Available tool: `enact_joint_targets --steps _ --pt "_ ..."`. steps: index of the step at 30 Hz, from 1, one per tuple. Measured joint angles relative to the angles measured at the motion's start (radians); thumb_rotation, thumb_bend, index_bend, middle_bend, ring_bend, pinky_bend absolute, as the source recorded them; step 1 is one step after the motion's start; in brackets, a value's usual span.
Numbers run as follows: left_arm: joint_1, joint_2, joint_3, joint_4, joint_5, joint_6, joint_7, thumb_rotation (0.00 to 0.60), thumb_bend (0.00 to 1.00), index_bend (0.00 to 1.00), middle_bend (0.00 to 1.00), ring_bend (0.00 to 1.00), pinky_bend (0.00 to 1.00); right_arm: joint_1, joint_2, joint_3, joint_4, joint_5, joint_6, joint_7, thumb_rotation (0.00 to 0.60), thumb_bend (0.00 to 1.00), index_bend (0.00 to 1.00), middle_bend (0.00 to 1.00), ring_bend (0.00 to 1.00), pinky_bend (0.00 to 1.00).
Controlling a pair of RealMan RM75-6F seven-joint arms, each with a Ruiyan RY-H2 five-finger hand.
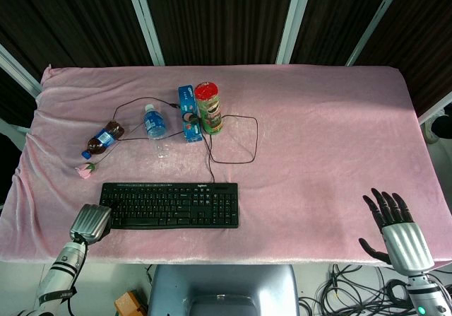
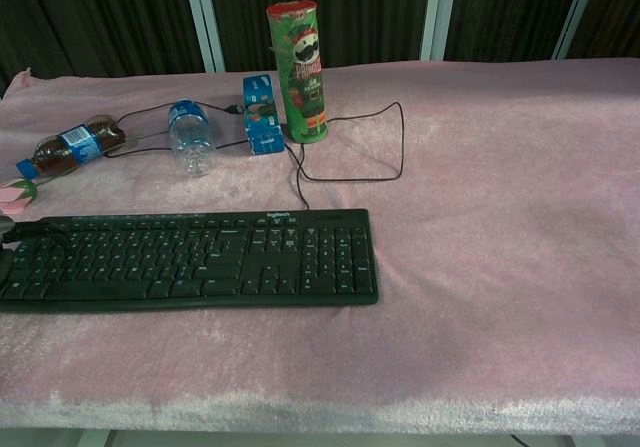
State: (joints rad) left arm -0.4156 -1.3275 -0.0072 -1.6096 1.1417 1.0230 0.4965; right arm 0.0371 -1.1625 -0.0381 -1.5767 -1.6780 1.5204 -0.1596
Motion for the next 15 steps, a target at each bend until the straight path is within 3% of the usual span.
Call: enact_joint_targets --steps 15 --pt "-0.007 0.001 0.013 0.002 0.000 0.008 -0.002 0.600 0.94 0.22 1.00 1.00 1.00 -0.005 0.001 0.000 0.003 0.004 0.005 0.001 0.600 0.36 0.00 0.00 0.00 0.00"
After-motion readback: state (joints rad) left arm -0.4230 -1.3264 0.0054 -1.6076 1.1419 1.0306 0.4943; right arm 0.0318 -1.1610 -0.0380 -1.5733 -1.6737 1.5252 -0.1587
